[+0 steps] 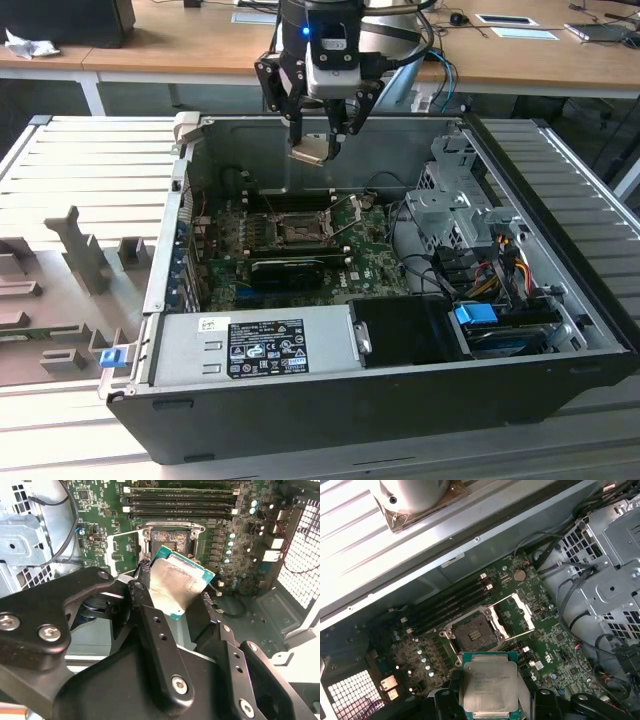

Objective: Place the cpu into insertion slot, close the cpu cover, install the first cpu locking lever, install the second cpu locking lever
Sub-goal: 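Place the cpu into insertion slot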

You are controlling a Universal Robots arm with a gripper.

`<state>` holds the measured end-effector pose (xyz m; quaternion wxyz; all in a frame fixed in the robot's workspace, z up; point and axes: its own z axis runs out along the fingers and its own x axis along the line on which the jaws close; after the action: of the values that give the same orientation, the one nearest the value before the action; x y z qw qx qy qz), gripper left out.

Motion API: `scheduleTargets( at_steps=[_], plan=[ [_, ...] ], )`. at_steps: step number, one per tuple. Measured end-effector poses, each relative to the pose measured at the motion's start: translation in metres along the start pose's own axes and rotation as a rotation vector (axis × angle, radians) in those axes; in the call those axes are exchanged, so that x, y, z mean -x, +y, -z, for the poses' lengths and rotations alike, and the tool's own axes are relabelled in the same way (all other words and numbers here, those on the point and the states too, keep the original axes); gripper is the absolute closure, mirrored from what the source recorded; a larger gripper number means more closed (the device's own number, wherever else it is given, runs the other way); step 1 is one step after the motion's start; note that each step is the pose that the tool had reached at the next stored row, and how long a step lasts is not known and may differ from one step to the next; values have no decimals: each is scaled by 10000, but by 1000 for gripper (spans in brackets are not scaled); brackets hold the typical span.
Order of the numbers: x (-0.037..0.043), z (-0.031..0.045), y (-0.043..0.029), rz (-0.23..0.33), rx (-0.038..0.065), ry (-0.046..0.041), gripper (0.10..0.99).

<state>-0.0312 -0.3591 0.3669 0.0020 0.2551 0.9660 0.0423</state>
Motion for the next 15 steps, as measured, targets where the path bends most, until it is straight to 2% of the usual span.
scheduleTargets(
  at_steps=[9, 15],
  plan=[
    [0, -4, 0, -521, 8, -44, 561],
    [0, -6, 0, -1198, 20, -100, 561]
  ],
)
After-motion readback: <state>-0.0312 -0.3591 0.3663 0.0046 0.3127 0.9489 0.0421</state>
